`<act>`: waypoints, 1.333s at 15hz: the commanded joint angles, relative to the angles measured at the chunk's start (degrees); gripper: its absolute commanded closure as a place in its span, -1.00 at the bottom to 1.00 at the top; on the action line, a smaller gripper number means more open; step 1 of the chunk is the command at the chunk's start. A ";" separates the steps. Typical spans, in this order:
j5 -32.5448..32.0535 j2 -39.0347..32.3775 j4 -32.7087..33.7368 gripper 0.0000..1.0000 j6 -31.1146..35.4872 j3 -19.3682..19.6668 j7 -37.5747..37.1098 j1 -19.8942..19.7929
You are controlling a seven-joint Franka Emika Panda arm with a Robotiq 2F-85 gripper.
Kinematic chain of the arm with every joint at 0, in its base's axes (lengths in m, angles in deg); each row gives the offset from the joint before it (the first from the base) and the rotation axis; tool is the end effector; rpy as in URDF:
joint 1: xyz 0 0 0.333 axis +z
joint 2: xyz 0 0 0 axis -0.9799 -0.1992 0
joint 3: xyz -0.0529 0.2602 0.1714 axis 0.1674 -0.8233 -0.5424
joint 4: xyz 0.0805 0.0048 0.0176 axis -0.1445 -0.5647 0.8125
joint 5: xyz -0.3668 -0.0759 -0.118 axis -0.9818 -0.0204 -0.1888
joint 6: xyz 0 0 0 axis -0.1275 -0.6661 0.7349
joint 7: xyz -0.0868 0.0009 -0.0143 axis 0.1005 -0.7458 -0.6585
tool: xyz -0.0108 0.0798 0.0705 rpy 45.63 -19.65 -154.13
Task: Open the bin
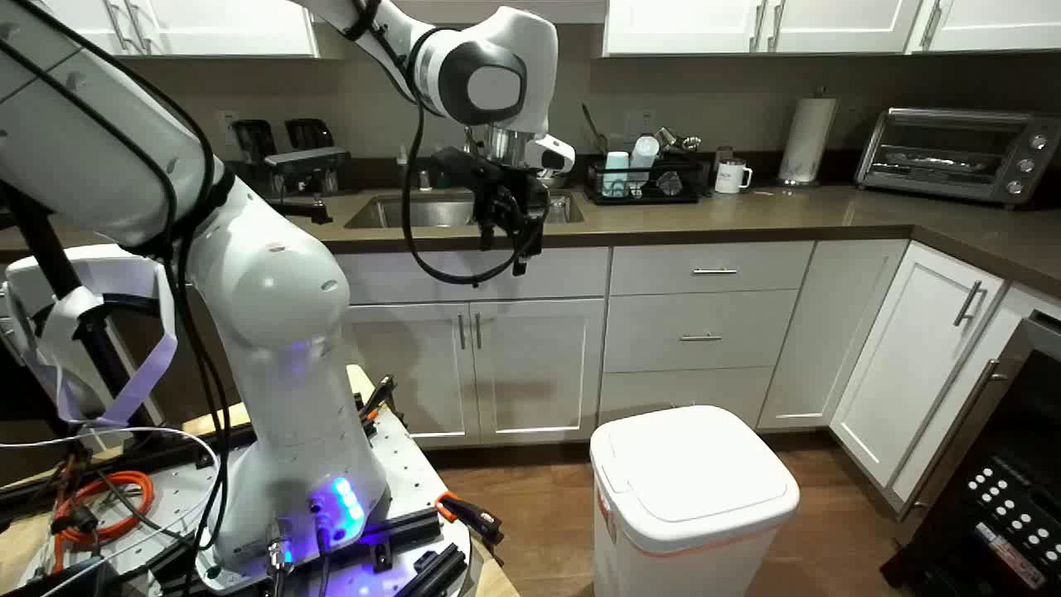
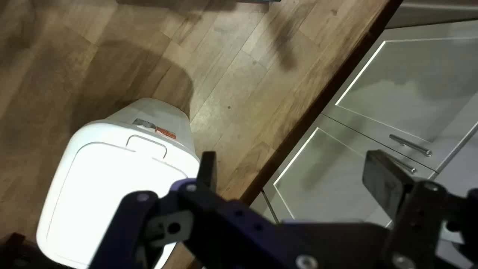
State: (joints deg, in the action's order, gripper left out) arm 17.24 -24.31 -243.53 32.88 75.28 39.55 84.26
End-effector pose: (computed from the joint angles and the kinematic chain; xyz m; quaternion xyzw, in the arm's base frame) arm 0.3448 0.0430 0.3911 -0.9970 -0.0097 0.0271 0.0718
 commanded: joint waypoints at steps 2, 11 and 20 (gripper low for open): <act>0.25 0.01 0.08 -1.00 -0.16 -0.44 0.23 -0.47; 0.25 0.01 0.08 -1.00 -0.16 -0.44 0.23 -0.47; -10.20 -24.83 -3.09 -1.00 26.91 -0.67 0.02 -4.91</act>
State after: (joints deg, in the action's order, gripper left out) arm 11.33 -38.64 -247.82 51.10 75.14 39.56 81.93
